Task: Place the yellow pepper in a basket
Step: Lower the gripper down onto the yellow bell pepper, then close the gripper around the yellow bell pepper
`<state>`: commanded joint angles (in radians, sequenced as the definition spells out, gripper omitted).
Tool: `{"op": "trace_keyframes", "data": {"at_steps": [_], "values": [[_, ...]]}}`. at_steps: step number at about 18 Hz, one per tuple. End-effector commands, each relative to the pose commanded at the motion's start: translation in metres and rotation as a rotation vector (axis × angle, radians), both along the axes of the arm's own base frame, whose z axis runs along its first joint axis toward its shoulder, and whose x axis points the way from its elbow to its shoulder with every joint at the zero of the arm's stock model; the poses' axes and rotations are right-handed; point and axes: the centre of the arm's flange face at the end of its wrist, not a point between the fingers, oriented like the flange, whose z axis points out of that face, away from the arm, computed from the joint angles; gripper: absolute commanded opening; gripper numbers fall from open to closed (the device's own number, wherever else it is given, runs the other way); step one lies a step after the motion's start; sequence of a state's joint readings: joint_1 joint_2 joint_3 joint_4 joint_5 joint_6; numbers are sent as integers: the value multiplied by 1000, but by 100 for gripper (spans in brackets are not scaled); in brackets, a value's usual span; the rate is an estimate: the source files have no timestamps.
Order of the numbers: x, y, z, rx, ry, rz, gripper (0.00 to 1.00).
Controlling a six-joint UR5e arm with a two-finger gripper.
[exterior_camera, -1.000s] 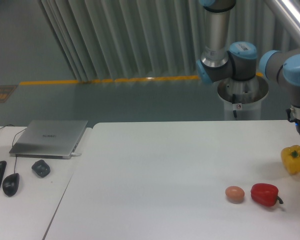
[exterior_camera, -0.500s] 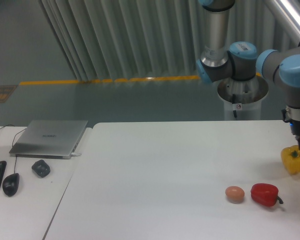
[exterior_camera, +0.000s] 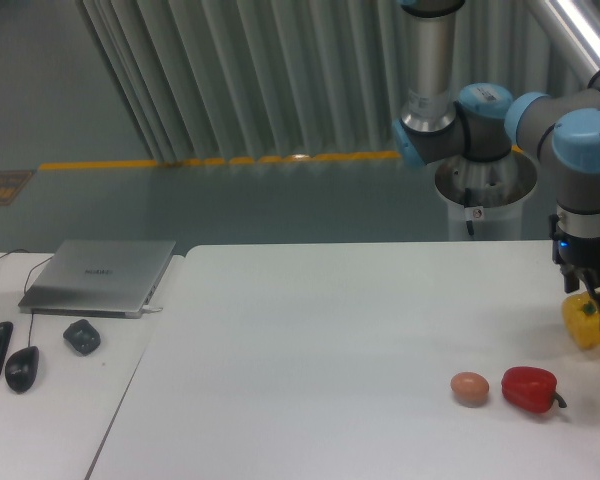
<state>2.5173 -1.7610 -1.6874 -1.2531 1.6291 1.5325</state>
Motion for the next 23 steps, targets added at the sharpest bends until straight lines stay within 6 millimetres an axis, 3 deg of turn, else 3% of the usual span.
{"op": "trace_keyframes", "data": {"at_steps": [8,17,23], "values": [[-2,-4,-14,-75,14,-11,100],[-21,9,-30,-86,1,-10,100],[-24,6,-40,-143,14,-15,100]]}}
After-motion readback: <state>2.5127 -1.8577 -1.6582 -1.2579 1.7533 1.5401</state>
